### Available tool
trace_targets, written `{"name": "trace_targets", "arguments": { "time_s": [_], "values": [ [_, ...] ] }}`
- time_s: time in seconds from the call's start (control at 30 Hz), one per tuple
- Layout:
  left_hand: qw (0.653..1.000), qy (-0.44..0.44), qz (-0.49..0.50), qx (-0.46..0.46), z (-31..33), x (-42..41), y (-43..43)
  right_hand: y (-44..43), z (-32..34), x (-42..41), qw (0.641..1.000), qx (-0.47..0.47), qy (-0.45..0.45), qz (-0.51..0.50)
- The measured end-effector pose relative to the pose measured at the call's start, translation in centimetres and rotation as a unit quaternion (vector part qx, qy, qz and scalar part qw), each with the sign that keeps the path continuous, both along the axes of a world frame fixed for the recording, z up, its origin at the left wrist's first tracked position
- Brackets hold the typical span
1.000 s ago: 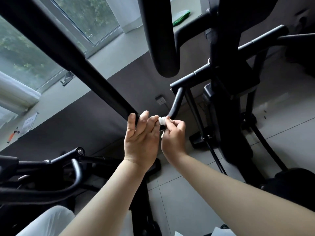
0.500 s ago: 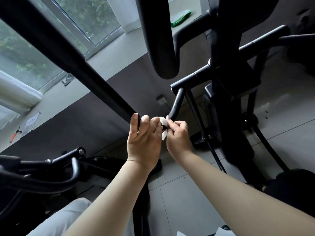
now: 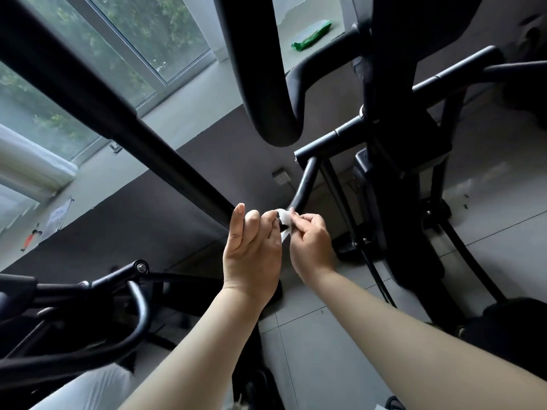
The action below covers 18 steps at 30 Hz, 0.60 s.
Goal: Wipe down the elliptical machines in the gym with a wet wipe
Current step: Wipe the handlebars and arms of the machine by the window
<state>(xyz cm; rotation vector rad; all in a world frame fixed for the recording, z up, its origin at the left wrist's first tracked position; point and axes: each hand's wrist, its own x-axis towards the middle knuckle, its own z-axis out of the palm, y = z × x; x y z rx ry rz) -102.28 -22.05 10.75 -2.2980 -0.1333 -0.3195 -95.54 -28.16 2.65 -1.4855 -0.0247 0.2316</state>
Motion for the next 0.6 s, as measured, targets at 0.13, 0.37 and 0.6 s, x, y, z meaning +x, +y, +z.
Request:
{"name": "trace_targets", "arguments": {
  "time_s": [0.13, 0.37, 0.6],
  "values": [
    [0.999, 0.031, 0.029, 0.016, 0.0, -0.1, -0.2, 0.7, 0.2, 1.4, 0.995, 0.033, 0.085, -0.032],
    [0.998, 0.047, 0.043, 0.027, 0.0, -0.2, -0.3, 1.5, 0.8, -0.5, 0.982, 0.095, 0.157, -0.053],
    [0.998, 0.045, 0.028, 0.023, -0.1, -0.2, -0.1, 1.2, 3.1, 2.3, 0.907, 0.22, 0.342, -0.108]
  ]
}}
